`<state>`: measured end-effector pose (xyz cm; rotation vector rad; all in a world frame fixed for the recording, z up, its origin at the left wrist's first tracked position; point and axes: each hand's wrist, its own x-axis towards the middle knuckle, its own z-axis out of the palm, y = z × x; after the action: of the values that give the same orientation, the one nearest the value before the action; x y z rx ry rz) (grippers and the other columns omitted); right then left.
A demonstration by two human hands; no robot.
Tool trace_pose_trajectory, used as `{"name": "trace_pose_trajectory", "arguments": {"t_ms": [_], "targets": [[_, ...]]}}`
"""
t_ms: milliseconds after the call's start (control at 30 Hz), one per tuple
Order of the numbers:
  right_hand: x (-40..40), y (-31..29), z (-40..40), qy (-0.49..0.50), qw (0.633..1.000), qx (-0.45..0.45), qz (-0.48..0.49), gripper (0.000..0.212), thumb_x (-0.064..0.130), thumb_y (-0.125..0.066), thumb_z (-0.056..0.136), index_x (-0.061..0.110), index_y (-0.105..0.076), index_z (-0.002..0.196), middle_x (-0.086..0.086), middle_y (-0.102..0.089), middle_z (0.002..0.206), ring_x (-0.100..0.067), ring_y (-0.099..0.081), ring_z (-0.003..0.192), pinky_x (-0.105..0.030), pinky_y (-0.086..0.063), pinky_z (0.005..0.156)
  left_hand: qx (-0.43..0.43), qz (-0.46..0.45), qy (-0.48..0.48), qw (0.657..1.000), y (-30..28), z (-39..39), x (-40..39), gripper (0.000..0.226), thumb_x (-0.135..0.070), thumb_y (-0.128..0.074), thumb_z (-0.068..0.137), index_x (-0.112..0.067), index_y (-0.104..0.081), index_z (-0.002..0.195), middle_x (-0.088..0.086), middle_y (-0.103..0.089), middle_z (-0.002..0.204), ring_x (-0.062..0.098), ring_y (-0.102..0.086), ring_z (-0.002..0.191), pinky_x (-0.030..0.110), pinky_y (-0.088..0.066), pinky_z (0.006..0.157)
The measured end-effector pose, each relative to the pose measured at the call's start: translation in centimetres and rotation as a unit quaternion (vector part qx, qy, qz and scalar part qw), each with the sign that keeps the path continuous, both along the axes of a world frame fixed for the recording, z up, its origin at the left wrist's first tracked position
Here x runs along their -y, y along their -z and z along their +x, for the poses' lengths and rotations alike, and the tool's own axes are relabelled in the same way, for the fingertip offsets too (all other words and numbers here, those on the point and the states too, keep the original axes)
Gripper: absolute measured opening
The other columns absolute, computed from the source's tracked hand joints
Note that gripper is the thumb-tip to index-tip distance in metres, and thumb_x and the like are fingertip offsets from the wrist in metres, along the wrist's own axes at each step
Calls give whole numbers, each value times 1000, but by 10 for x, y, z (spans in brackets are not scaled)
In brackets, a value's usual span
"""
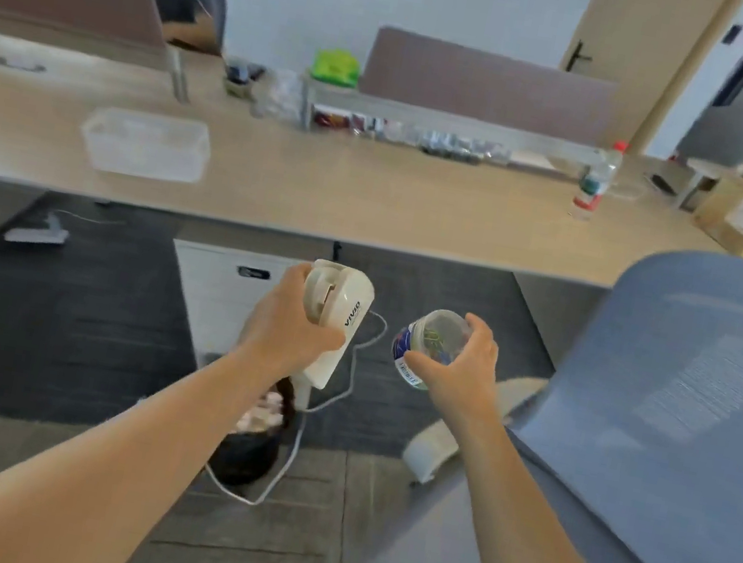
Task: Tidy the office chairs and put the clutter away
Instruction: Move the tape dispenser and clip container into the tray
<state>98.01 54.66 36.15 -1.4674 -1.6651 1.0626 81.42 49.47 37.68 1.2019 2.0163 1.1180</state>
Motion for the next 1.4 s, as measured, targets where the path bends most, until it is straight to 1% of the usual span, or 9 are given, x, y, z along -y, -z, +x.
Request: {"name": "trace_pose_trajectory", "arguments": {"t_ms": [200,333,600,667,767,867,967,1167,1400], "targets": [[31,-46,-118,-88,995,-17,41,79,11,-70,75,10,-25,140,-12,-28,143,-25,-37,127,-24,-32,89,-39,9,-100,994,-56,-126,69,78,-11,-71,71,-18,-30,137,10,-55,122,30,-53,110,40,-43,86],[39,-67,-177,-128,989,-4,76,78,12,-72,75,7,-27,138,-14,-28,141,-27,-35,128,-27,-34,97,-65,14,-154,986,-76,-188,102,78,-11,-72,70,-18,-31,136,13,-55,125,31,-52,112,41,-44,88],[18,-80,-301,-218,971,-22,91,79,13,-73,73,7,-29,138,-15,-32,139,-27,-39,125,-28,-37,96,-70,20,-233,970,-84,-289,120,76,-10,-72,70,-20,-33,135,10,-56,123,29,-52,109,36,-42,82],[-1,-77,-325,-231,968,-20,95,78,11,-73,73,7,-30,137,-15,-33,138,-27,-39,125,-23,-34,91,-69,16,-246,967,-82,-308,108,78,-10,-72,71,-19,-31,136,11,-55,125,28,-51,105,34,-40,80],[-37,-74,-361,-253,963,-15,95,77,12,-72,74,7,-29,138,-15,-33,139,-27,-38,127,-26,-35,95,-62,11,-269,961,-79,-337,79,80,-11,-73,70,-13,-29,137,14,-54,125,29,-51,106,35,-40,82],[-82,-73,-397,-267,958,-12,99,78,13,-72,74,6,-29,138,-16,-34,140,-28,-36,129,-34,-35,105,-55,-2,-281,958,-81,-365,38,69,-11,-74,70,-7,-36,127,10,-55,109,23,-49,92,32,-39,76],[-125,-75,-424,-266,959,-11,98,80,14,-74,72,5,-29,138,-16,-35,139,-29,-37,129,-38,-36,106,-57,-8,-279,959,-85,-391,-5,64,-12,-74,70,-6,-38,123,4,-50,99,23,-48,89,32,-40,75],[-210,-73,-463,-236,968,3,80,87,18,-76,70,5,-27,140,-20,-32,141,-33,-38,128,-44,-37,108,-61,-8,-265,962,-87,-441,-89,62,-14,-74,70,-7,-40,121,5,-50,100,25,-49,91,34,-39,74],[-283,-58,-498,-191,980,11,52,78,21,-76,70,6,-35,135,-19,-37,136,-33,-47,119,-38,-41,97,-31,-35,-214,976,-70,-494,-178,59,-13,-74,70,-8,-45,120,9,-55,108,23,-49,92,33,-41,76]]}}
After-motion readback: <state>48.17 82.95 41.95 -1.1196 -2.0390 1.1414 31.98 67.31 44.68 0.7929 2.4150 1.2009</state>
